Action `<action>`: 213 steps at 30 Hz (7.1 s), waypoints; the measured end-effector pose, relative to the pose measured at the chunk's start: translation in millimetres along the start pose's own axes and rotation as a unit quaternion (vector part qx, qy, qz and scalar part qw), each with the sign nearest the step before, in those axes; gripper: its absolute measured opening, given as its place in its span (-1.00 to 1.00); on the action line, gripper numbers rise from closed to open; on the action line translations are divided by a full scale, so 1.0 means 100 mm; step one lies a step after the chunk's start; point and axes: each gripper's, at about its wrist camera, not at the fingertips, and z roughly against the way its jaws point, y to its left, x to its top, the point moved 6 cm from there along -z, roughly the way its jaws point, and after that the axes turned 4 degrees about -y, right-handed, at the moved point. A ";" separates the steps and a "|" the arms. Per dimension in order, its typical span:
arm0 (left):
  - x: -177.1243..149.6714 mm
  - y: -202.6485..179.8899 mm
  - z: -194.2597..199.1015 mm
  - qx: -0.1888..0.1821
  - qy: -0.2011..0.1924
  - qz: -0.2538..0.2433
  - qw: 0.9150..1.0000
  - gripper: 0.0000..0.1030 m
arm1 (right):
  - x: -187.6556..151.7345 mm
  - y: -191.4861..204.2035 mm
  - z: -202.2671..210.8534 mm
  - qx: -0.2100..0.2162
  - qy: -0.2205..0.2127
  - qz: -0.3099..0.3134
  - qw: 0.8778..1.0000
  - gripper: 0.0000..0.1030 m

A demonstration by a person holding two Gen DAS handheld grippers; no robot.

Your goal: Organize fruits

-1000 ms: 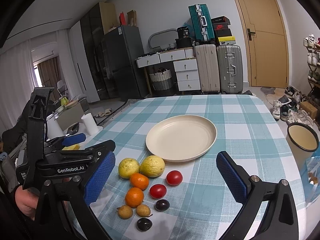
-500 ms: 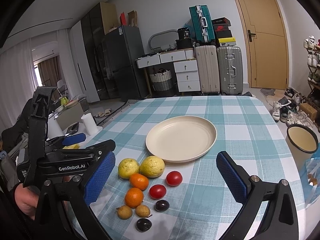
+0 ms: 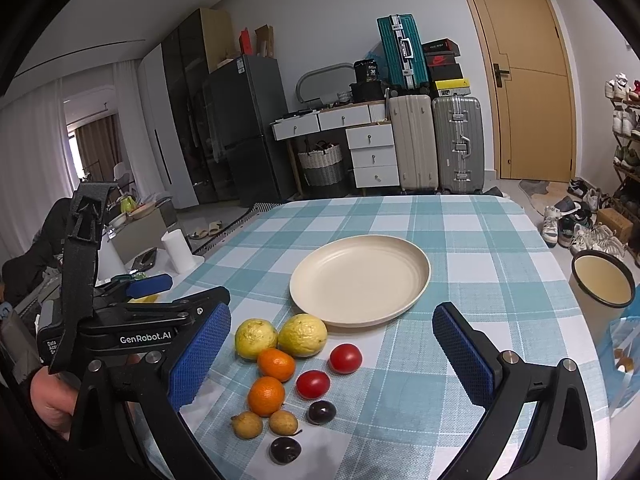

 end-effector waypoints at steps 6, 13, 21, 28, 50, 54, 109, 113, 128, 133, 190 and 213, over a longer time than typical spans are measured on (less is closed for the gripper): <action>-0.03 0.03 -0.03 0.009 0.004 0.001 1.000 0.99 | -0.01 -0.01 0.01 -0.002 0.000 0.000 1.000 1.00; -0.07 0.05 -0.10 0.009 0.012 0.007 1.000 0.99 | -0.03 -0.03 0.01 -0.002 0.004 -0.001 1.000 1.00; -0.14 0.10 -0.27 -0.007 0.034 0.020 0.999 0.99 | -0.07 -0.04 -0.06 -0.003 0.014 -0.004 1.000 1.00; -0.24 0.12 -0.48 -0.052 0.062 0.039 0.996 0.99 | -0.13 -0.05 -0.16 0.000 0.026 -0.009 1.000 1.00; -0.53 0.27 -1.04 -0.180 0.143 0.123 0.965 0.38 | -0.23 -0.10 -0.56 0.009 0.058 -0.015 0.998 1.00; -0.53 0.27 -1.07 -0.207 0.142 0.132 0.959 0.24 | -0.25 -0.09 -0.63 0.011 0.065 -0.017 0.998 1.00; -0.57 0.56 -1.06 -0.306 0.149 0.171 0.924 -0.13 | -0.51 0.31 -1.49 0.032 0.192 0.002 0.981 0.90; -0.58 0.59 -1.05 -0.306 0.148 0.173 0.924 -0.13 | -0.54 0.34 -1.52 0.033 0.203 0.003 0.979 0.68; -0.52 0.60 -0.96 -0.295 0.143 0.170 0.929 -0.13 | -0.60 0.30 -1.54 0.038 0.211 -0.010 0.977 0.04; -0.40 0.58 -0.96 -0.283 0.135 0.158 0.937 -0.13 | -0.54 0.30 -1.46 0.062 0.193 -0.025 0.979 0.04; 0.84 -0.30 -2.45 -0.250 0.170 0.138 0.943 -0.13 | 0.35 -0.93 -2.44 0.069 0.124 -0.138 0.980 0.04; 0.84 -0.12 -2.13 -0.230 0.155 0.168 0.946 0.13 | 0.43 -1.03 -2.05 0.076 0.090 -0.169 0.978 0.28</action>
